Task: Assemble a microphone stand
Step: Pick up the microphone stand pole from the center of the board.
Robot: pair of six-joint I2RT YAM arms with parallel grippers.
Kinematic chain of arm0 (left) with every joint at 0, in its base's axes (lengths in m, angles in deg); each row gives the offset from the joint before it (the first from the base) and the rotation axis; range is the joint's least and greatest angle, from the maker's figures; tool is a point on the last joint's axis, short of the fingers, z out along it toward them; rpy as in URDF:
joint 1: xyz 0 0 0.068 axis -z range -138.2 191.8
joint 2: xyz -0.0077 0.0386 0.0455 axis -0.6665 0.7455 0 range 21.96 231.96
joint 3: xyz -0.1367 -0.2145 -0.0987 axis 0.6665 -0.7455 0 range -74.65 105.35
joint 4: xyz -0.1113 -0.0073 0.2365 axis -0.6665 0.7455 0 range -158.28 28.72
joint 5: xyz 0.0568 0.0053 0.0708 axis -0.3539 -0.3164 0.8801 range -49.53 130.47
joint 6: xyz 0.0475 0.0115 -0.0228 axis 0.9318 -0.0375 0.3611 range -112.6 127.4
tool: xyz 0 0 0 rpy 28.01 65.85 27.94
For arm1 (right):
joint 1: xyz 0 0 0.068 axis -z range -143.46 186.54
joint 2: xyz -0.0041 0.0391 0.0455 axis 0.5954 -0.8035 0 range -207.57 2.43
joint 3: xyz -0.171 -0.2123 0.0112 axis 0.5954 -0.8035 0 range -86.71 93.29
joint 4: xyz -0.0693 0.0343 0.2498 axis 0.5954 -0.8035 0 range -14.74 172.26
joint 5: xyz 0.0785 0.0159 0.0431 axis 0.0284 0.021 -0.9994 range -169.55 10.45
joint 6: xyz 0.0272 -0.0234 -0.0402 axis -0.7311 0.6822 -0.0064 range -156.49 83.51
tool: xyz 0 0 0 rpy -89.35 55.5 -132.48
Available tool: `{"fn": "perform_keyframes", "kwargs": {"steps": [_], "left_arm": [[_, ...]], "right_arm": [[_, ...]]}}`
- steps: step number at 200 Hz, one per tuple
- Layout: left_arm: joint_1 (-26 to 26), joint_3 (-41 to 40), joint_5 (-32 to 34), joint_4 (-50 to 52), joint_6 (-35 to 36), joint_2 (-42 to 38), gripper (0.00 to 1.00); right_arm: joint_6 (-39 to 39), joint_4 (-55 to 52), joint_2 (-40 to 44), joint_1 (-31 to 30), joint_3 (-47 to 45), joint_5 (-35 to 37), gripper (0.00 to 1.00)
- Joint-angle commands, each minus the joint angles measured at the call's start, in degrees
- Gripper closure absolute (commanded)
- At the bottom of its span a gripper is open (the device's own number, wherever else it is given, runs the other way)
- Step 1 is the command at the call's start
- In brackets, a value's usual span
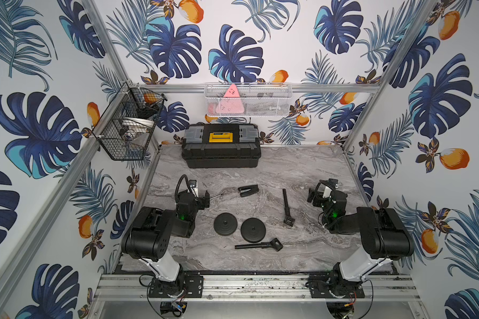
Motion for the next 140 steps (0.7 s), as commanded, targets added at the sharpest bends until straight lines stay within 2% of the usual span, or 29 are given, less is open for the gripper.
{"fn": "perform_keyframes", "kwargs": {"steps": [1, 15, 32, 48, 68, 81, 113, 126, 140], "left_arm": [[0.46, -0.16, -0.48, -0.90, 1.71, -1.71, 0.07], [3.22, 1.20, 5.46, 6.21, 2.60, -7.64, 0.08], [10.59, 3.50, 16.68, 13.21, 4.96, -15.49, 0.07], [15.16, 7.24, 19.92, 24.33, -2.46, -23.95, 0.10], [18.46, 14.37, 16.79, 44.45, -14.16, -31.27, 0.12], [21.23, 16.59, 14.09, 52.72, -20.42, -35.01, 0.13], [23.12, 13.15, 3.24, 59.25, -32.72, -42.32, 0.16], [23.21, 11.84, -1.74, 60.60, -34.05, -43.38, 0.18], [23.60, 9.44, -6.93, 59.37, -34.67, -43.92, 0.20]], "right_arm": [[-1.63, -3.74, 4.28, -0.21, 1.33, 5.18, 0.02], [-2.04, -17.25, 12.74, -2.17, 4.79, 10.51, 0.04], [-4.21, -29.08, 21.06, -6.17, 8.88, 12.99, 0.07], [-7.81, -36.06, 26.23, -10.95, 11.28, 13.04, 0.09], [-11.34, -46.68, 31.25, -16.85, 14.94, 9.10, 0.14], [-12.96, -53.15, 34.24, -19.05, 16.72, 3.83, 0.16], [-16.07, -68.75, 40.18, -20.25, 19.09, -7.74, 0.20], [-17.04, -74.18, 41.32, -20.27, 18.72, -11.31, 0.24], [-19.18, -77.07, 41.43, -20.62, 16.89, -15.38, 0.33]]}}
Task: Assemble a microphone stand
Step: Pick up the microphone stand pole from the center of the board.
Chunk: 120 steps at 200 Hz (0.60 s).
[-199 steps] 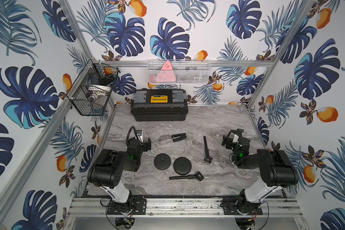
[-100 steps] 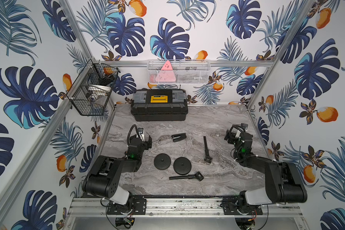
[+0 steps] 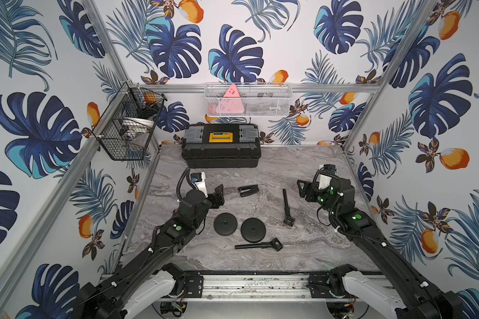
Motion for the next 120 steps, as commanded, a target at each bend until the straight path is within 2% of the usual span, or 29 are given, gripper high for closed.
{"fn": "perform_keyframes", "kwargs": {"steps": [1, 19, 45, 69, 86, 120], "left_arm": [[0.50, -2.92, -11.65, 5.01, -7.16, -1.09, 0.20], [1.24, -6.40, -16.00, 2.36, -7.31, -2.02, 0.21], [3.32, -10.69, -18.51, -0.72, -7.44, -3.83, 0.21], [4.69, -12.42, -19.56, -2.10, -7.00, -3.35, 0.21], [5.85, -13.26, -19.92, -4.13, -6.68, -2.43, 0.21], [7.05, -14.93, -20.16, -11.20, -5.27, 0.88, 0.20]], "right_arm": [[-4.92, -13.87, 0.58, -0.58, -1.94, -10.07, 0.34], [-6.19, -14.73, 0.69, -2.96, -4.74, -13.03, 0.39], [-7.65, -15.98, 1.18, -7.59, -7.40, -10.47, 0.37], [-11.28, -15.99, 0.52, -7.97, -8.09, -7.83, 0.37], [-10.92, -18.42, -3.26, -7.97, -5.68, -4.86, 0.42], [-8.49, -19.90, -10.24, -7.97, -1.66, 0.35, 0.39]]}}
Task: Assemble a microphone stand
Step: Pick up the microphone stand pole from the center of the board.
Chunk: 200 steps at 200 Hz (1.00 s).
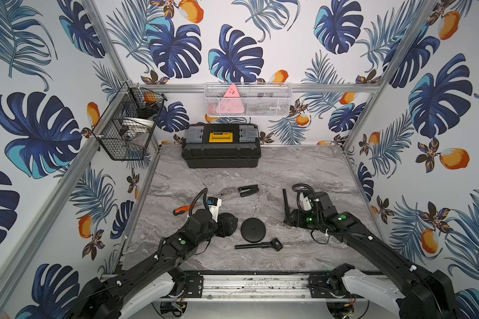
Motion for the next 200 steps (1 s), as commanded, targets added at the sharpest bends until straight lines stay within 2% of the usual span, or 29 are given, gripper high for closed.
{"fn": "perform_keyframes", "kwargs": {"steps": [1, 20, 53, 82, 100, 200], "left_arm": [[0.46, -0.63, -1.04, -7.54, 1.03, 1.73, 0.20], [0.50, -0.28, -0.75, -8.32, 1.07, 3.32, 0.19], [0.59, 0.15, -0.90, -7.49, 0.18, 5.04, 0.19], [0.67, 1.43, -0.40, -2.27, -0.41, 5.85, 0.18], [0.76, 2.19, -1.34, 0.51, 0.00, 6.21, 0.17], [1.06, 2.10, -0.31, 0.84, 0.33, 6.30, 0.16]], "right_arm": [[0.57, -2.03, -2.81, -0.04, 1.74, 5.06, 0.39], [1.42, -1.12, -6.07, -0.04, 3.09, 7.41, 0.37], [2.61, 0.75, -12.88, -0.04, 6.35, 7.51, 0.38], [4.04, 2.35, -17.64, 0.11, 8.74, 7.39, 0.41], [5.11, 3.05, -20.45, 0.96, 10.33, 6.83, 0.47], [6.59, 6.98, -33.61, 3.65, 16.01, 4.22, 0.55]]}}
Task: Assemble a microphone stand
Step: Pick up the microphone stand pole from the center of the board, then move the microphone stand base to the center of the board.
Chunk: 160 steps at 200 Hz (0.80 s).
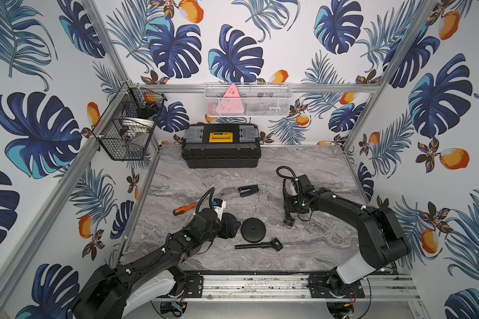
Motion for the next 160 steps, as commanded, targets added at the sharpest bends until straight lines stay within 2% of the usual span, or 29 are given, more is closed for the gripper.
{"fn": "perform_keyframes", "kwargs": {"steps": [1, 26, 46, 88, 160], "left_arm": [[0.10, 0.61, 0.63, -0.08, -0.13, 0.42, 0.16], [0.05, 0.62, 1.50, -0.60, 0.08, 0.33, 0.16], [0.06, 0.63, 2.29, -1.28, 0.54, 0.40, 0.15], [0.35, 2.61, 0.86, 0.99, -0.24, 4.09, 0.17], [6.07, 9.54, 2.85, 12.49, -2.37, 10.77, 0.16]], "right_arm": [[-0.16, 1.65, -2.32, -0.04, 1.36, -0.79, 0.55], [-0.17, 1.56, -4.69, -0.08, 2.41, -0.74, 0.56], [-0.12, 1.04, -5.54, -0.05, 3.25, -0.77, 0.63], [0.10, 0.34, -4.70, -0.11, 4.09, 0.11, 0.89], [-1.22, -0.55, 8.49, -0.16, 2.32, 0.24, 0.86]]}}
